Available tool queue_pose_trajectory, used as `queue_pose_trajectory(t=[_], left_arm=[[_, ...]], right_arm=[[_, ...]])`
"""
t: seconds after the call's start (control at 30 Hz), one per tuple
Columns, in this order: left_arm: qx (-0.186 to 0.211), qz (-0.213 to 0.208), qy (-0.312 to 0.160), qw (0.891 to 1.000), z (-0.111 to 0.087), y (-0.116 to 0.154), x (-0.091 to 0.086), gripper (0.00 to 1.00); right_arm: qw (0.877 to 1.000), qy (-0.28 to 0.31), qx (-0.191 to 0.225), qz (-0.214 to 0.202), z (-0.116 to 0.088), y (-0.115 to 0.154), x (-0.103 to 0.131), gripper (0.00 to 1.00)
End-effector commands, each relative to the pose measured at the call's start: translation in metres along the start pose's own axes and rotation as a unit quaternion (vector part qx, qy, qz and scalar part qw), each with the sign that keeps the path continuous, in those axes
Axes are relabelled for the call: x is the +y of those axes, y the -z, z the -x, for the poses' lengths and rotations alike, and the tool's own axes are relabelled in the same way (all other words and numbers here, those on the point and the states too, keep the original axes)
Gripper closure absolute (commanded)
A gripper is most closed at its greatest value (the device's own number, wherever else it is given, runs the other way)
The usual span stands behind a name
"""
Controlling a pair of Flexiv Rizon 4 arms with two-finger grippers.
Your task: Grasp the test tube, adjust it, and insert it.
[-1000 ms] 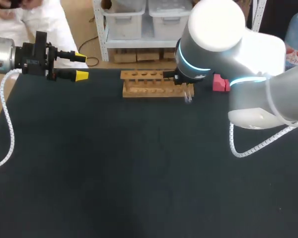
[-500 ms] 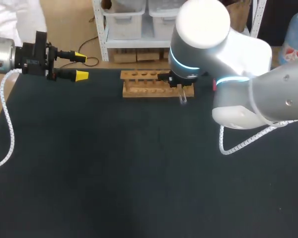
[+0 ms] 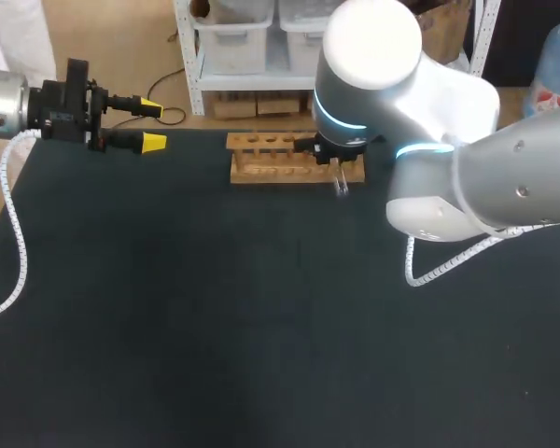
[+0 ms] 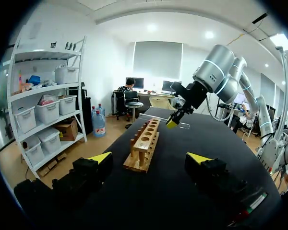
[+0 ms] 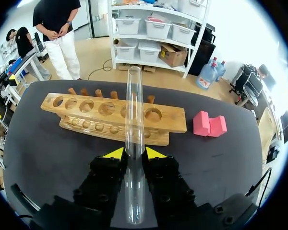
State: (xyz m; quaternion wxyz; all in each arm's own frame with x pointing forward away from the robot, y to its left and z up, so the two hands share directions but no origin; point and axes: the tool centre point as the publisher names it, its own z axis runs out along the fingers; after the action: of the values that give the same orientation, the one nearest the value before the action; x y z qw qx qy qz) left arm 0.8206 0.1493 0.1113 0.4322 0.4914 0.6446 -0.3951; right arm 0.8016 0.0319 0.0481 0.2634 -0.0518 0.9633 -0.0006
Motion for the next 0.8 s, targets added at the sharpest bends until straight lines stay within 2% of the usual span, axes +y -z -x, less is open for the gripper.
queue_pose_trajectory(t=[0.03, 0.8], left_arm=[[-0.002, 0.0, -0.001, 1.0, -0.001, 0.0, 0.0, 0.0], [-0.002, 0.0, -0.001, 1.0, -0.001, 0.0, 0.0, 0.0]], right_arm=[[1.0, -0.001, 0.006, 0.004, 0.001, -0.005, 0.001, 1.0], [0.999, 0.01, 0.034, 0.014, -0.01, -0.018, 0.006, 1.0]])
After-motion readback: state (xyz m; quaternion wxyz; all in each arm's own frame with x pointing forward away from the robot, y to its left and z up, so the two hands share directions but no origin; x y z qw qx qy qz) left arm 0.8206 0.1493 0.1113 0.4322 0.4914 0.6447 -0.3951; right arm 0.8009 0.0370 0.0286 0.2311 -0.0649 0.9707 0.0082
